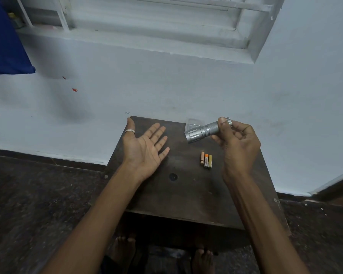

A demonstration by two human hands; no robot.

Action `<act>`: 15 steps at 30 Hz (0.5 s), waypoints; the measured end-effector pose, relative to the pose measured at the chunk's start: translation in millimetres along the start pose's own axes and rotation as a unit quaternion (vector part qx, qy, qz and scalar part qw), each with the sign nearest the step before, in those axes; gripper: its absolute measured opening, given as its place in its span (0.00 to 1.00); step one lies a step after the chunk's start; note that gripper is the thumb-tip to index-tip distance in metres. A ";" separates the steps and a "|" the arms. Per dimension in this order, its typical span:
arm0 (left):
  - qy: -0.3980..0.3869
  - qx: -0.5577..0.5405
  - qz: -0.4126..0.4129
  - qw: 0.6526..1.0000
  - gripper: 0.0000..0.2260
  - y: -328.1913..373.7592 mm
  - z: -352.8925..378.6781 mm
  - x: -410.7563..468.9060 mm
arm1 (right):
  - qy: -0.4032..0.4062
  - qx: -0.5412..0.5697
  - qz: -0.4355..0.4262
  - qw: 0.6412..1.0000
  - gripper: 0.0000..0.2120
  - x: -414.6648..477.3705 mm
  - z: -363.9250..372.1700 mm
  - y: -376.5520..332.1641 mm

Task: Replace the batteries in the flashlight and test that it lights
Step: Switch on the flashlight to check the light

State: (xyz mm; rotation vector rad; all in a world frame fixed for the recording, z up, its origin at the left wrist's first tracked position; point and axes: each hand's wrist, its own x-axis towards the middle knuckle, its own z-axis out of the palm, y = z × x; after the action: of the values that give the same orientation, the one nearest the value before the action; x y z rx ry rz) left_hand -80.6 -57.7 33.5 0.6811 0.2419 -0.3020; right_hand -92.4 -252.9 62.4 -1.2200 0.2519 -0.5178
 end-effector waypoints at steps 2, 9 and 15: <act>0.002 0.005 0.000 1.000 0.40 0.0 -0.8 0.4 | -0.006 0.007 0.006 1.000 0.13 -0.6 1.0 0.2; 0.020 0.244 0.001 0.969 0.27 -5.9 7.9 -1.4 | -0.044 -0.005 0.027 0.999 0.21 -2.3 2.9 2.5; -0.058 0.527 0.138 0.836 0.17 -28.0 11.2 -5.8 | -0.084 -0.081 0.011 0.993 0.20 -7.0 7.6 7.7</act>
State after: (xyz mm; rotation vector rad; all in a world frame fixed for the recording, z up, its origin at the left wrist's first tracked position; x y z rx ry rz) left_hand -94.5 -84.5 27.5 1.7727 -0.1797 -0.1761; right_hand -93.0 -241.2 57.1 -1.4096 0.1664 -0.3789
